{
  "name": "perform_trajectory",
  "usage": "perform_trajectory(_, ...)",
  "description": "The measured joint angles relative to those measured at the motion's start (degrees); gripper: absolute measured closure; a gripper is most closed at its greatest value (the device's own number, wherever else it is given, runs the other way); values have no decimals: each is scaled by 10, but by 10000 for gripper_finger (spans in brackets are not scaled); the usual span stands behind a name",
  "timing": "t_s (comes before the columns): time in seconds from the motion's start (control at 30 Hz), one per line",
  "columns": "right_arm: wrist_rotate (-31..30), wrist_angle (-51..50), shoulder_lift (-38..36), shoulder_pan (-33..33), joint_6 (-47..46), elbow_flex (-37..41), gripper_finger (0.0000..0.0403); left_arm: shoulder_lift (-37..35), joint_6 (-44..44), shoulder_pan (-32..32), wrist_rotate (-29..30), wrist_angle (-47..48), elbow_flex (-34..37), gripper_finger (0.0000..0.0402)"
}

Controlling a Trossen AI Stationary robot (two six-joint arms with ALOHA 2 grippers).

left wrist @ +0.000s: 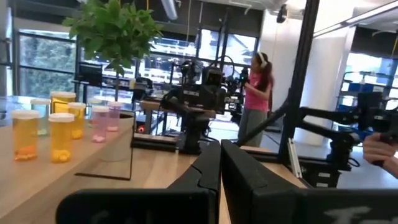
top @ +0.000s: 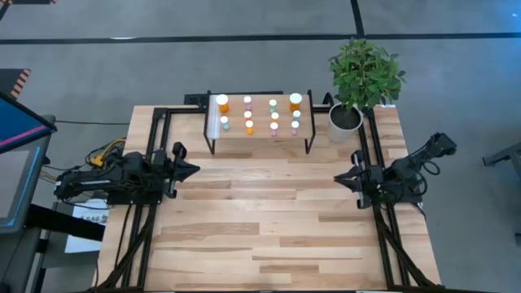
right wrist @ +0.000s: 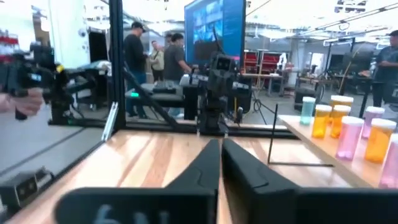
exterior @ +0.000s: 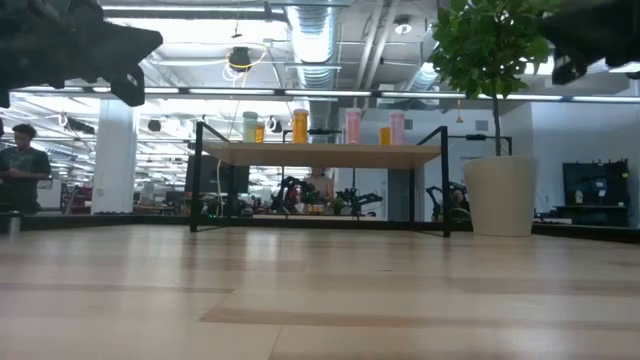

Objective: Pick and place medicine bottles onto shelf by color
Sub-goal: Return to Home Position

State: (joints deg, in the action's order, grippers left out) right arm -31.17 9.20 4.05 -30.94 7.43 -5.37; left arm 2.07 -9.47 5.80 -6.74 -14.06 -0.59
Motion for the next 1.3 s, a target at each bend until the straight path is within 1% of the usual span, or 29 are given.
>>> perform_trajectory(0.1, 3, -13, -41, 0, 4, 30, 386, 0, 0, 0, -4, 14, 0, 401)
perform_trajectory(0.17, 1, -5, -39, 1, 5, 44, 396, 0, 6, 0, -20, 31, 0, 401)
perform_trajectory(0.33, 1, -36, -39, 8, -25, 47, 385, 0, 8, 0, -33, 80, 1, 401)
perform_trajectory(0.47, 0, -50, -39, 7, -47, 46, 390, 1, -2, 0, -37, 105, 1, 401)
perform_trajectory(0.57, 1, -54, -36, 7, -53, 46, 398, 1, -7, 0, -53, 101, 1, 401)
perform_trajectory(0.67, -5, -55, -37, 9, -56, 46, 395, 1, -7, 0, -54, 101, 2, 401)
perform_trajectory(0.77, -29, -56, -37, 12, -98, 46, 382, 1, -12, 0, -32, 103, 2, 401)
perform_trajectory(0.87, -33, -58, -36, 12, -137, 46, 368, 1, -9, 0, -3, 109, 2, 401)
perform_trajectory(1.0, -33, -58, -36, 12, -139, 46, 359, 1, -8, 0, 35, 115, 2, 401)
perform_trajectory(1.13, -33, -58, -36, 12, -139, 46, 360, 1, -8, 0, 64, 121, 2, 401)
perform_trajectory(1.3, -33, -58, -36, 12, -140, 46, 360, 1, -8, 0, 76, 122, 2, 401)
